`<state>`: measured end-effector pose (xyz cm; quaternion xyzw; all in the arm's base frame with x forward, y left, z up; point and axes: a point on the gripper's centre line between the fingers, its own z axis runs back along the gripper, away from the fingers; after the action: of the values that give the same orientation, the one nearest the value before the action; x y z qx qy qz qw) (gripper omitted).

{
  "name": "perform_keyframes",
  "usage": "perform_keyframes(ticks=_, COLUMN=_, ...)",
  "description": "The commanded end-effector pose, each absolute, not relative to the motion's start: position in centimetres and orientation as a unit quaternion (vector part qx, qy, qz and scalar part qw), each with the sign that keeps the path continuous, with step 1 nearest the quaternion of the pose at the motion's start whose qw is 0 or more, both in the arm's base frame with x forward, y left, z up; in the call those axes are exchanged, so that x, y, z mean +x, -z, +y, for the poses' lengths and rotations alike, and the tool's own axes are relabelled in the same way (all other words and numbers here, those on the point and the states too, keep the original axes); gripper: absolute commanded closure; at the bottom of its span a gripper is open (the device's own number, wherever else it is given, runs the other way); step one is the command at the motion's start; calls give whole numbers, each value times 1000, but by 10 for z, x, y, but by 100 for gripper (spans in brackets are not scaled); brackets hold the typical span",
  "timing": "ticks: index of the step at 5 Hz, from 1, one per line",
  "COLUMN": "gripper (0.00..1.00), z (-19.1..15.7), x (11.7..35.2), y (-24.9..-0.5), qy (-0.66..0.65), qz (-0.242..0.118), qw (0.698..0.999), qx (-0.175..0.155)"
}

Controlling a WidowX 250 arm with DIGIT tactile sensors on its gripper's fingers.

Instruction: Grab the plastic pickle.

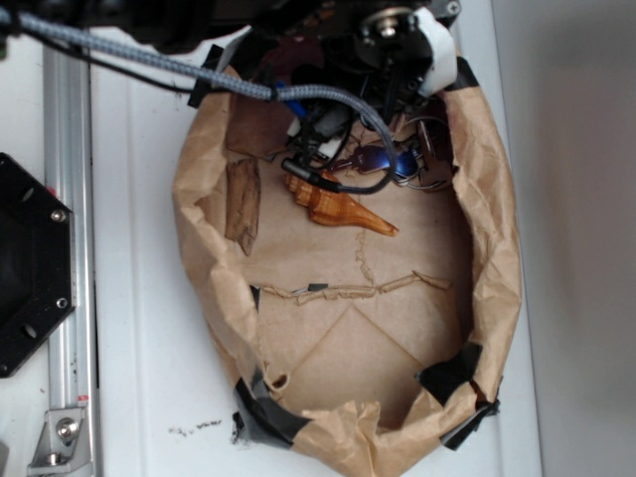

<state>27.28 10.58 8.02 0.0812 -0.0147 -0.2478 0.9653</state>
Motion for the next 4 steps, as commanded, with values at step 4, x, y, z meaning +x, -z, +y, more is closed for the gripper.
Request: perform_keyframes(ticks=4, gripper=0, z=68, x=266, y=-82, qy=298, qz=-62, qw=949, qx=79)
